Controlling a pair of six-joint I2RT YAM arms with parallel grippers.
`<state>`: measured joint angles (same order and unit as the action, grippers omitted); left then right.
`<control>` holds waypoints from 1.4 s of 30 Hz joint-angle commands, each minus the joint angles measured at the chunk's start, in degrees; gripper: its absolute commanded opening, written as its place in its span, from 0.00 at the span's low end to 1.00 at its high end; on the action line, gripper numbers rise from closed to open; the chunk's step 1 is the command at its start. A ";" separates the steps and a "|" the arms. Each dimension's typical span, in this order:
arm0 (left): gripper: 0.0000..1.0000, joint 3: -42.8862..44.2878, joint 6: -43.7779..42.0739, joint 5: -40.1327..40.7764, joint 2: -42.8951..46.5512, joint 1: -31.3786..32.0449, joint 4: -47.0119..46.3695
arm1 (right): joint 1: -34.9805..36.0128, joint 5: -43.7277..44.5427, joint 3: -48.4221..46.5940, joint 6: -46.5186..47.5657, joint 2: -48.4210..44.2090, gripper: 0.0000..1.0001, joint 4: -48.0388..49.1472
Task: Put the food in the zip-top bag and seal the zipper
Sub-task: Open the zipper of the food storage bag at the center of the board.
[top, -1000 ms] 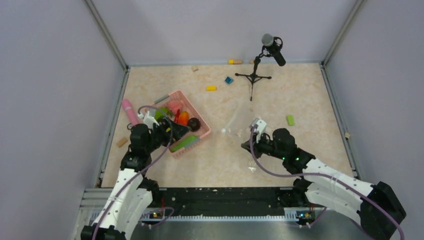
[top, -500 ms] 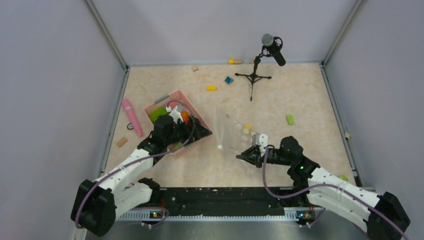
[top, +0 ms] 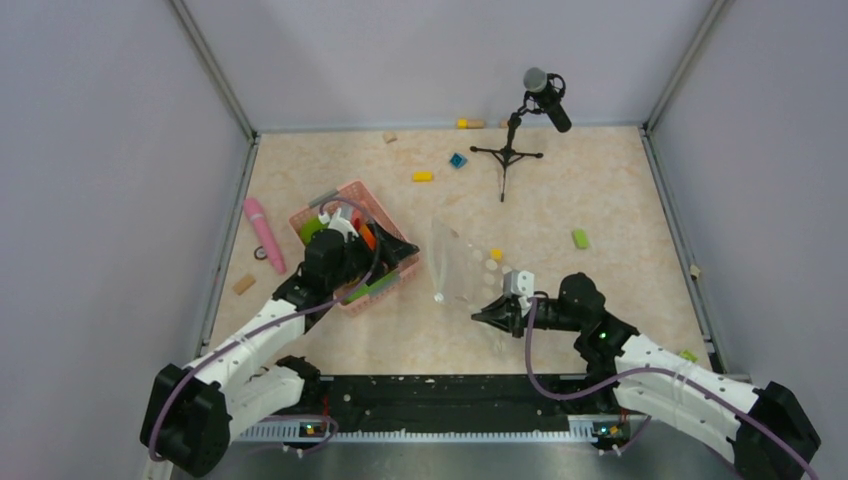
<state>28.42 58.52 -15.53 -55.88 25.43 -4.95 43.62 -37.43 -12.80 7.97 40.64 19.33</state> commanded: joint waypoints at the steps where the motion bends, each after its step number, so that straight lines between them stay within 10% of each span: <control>1: 0.93 3.59 0.85 -0.26 -3.18 1.10 -3.77 | 1.02 -1.14 -0.46 1.17 -0.12 0.00 3.28; 24: 0.73 7.55 1.30 -2.15 -12.23 7.21 -8.35 | 1.63 -1.63 -0.38 2.01 0.11 0.00 3.69; 28: 0.39 9.94 0.50 -5.12 -15.42 7.94 -9.44 | 1.59 -1.17 -0.59 1.43 0.52 0.00 3.63; 30: 0.03 11.83 -1.53 -6.47 -16.07 7.97 -8.56 | 1.59 -0.07 -0.89 0.67 0.52 0.02 3.05; 36: 0.00 18.57 -12.10 0.37 -11.95 8.46 1.56 | 1.61 9.42 -3.01 -5.46 0.45 0.62 1.26; 42: 0.00 23.61 -24.71 10.06 -6.59 8.76 7.12 | 1.57 17.70 -7.01 -14.24 -1.90 0.97 -3.97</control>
<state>46.61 45.21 -12.64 -66.26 33.93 -1.34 44.51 -26.37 -14.85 0.56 40.88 16.43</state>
